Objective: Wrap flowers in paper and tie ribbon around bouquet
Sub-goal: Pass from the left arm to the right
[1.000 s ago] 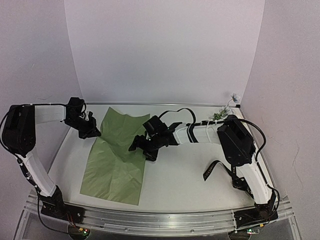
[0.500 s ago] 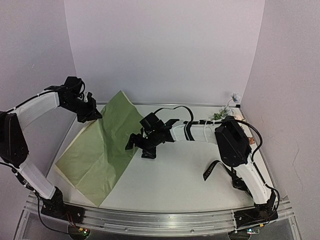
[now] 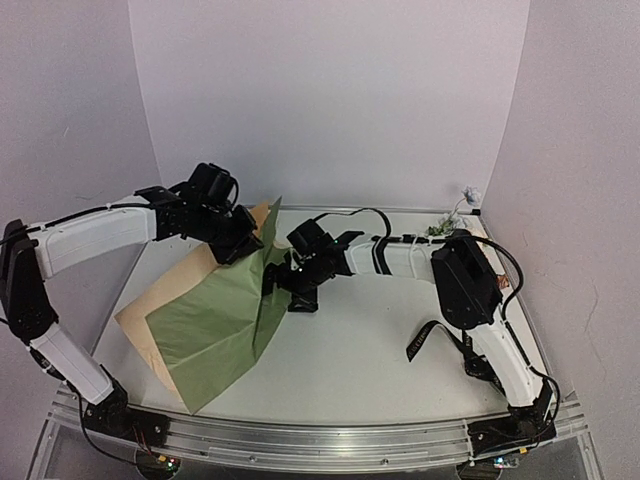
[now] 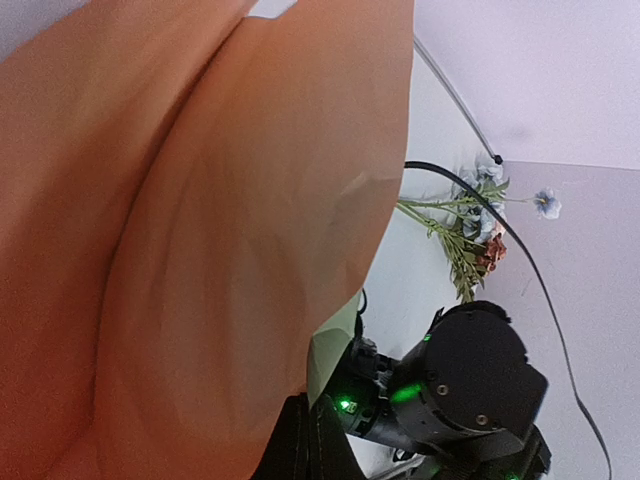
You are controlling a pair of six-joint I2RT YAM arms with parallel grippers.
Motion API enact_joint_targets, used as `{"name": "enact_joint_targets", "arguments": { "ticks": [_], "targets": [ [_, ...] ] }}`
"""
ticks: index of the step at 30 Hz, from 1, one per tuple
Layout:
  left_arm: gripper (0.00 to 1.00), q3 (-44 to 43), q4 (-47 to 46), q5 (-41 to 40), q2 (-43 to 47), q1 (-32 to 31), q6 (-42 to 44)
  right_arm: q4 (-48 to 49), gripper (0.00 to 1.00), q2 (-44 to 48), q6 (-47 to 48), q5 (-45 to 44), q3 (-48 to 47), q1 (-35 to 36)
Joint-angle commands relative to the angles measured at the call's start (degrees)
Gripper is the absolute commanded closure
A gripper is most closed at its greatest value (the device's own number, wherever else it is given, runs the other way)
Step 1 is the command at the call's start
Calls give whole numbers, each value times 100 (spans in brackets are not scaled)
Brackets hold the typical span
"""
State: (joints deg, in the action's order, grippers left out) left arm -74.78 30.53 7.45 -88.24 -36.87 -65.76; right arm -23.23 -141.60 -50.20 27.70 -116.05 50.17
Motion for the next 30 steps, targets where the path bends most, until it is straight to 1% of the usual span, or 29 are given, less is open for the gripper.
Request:
{"name": "enact_joint_targets", "arguments": {
  "ticks": [1, 6, 10, 13, 17, 20, 23, 30],
  "targets": [
    [100, -314, 45, -1327, -417, -364, -894, -145, 3, 702, 217, 33, 666, -352],
    [100, -374, 55, -1643, -558, -419, -667, 306, 4, 1774, 203, -37, 2018, -590],
    [100, -553, 179, -1740, -670, -461, -535, 396, 6, 2545, 222, -73, 2611, -714],
    [100, -580, 61, -1636, -626, -462, -568, 400, 7, 3180, 546, -210, 3064, -700],
    [100, -659, 52, -1164, -599, -463, -680, 489, 7, 3844, 1320, -488, 3536, -517],
    [100, -551, -125, -795, -478, -462, -867, 638, 7, 3946, 1915, -506, 3576, -237],
    [100, -514, -156, -447, -341, -461, -975, 640, 7, 3841, 2406, -607, 3355, 79],
    [100, -492, -126, -351, 15, -462, -1066, 400, 16, 3119, 2754, -842, 2533, 402]
  ]
}}
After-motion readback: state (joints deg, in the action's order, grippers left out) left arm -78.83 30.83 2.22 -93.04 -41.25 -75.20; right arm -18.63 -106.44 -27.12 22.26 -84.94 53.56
